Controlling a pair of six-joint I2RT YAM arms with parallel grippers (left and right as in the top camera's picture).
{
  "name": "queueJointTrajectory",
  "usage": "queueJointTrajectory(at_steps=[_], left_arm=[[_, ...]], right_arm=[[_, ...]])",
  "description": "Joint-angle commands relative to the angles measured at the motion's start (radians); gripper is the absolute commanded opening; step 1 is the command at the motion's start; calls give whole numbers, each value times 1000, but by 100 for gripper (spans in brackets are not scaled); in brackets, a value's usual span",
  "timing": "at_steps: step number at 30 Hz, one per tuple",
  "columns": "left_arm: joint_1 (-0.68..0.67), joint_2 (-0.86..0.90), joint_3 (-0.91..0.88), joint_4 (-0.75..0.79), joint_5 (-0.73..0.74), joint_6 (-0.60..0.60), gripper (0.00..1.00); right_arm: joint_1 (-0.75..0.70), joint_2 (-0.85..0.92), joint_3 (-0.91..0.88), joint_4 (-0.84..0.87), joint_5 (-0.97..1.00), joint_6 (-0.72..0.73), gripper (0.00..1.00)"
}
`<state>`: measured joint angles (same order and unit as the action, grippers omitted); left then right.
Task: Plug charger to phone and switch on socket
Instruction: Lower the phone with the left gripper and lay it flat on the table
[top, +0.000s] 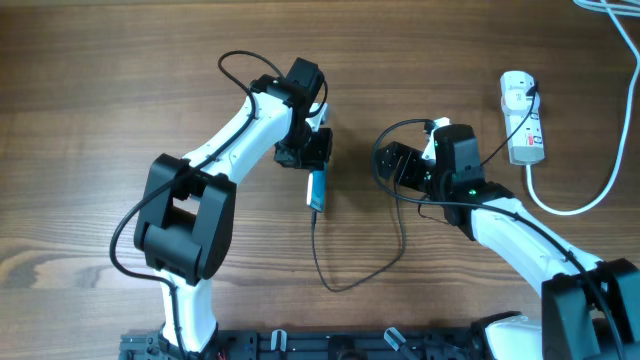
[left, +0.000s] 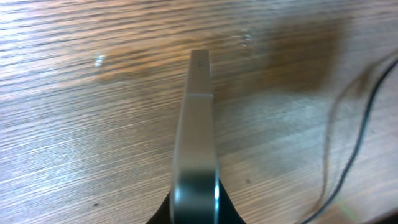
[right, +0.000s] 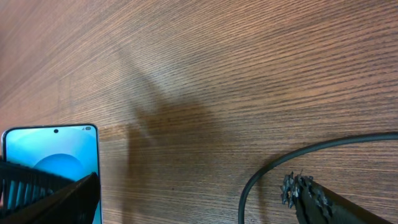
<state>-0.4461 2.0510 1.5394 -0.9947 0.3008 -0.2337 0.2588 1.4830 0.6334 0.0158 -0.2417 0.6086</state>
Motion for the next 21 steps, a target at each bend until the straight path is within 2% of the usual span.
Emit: queueJointTrajectory(at_steps=[1,10,17,21], left_arm=[[-2,-2,-29,11,-105,-91,4],[-1,-2,-66,71,-126,-119,4],[-1,-2,-66,97,-149,-119,17],[-1,-2,-66,97,-149,-119,20]], right_arm=[[-1,-1,19,5,18,12,100],[-1,-1,19,10,18,13,100],[-1,-1,19,11,40,23,100],[-1,-1,19,13,40,23,100]])
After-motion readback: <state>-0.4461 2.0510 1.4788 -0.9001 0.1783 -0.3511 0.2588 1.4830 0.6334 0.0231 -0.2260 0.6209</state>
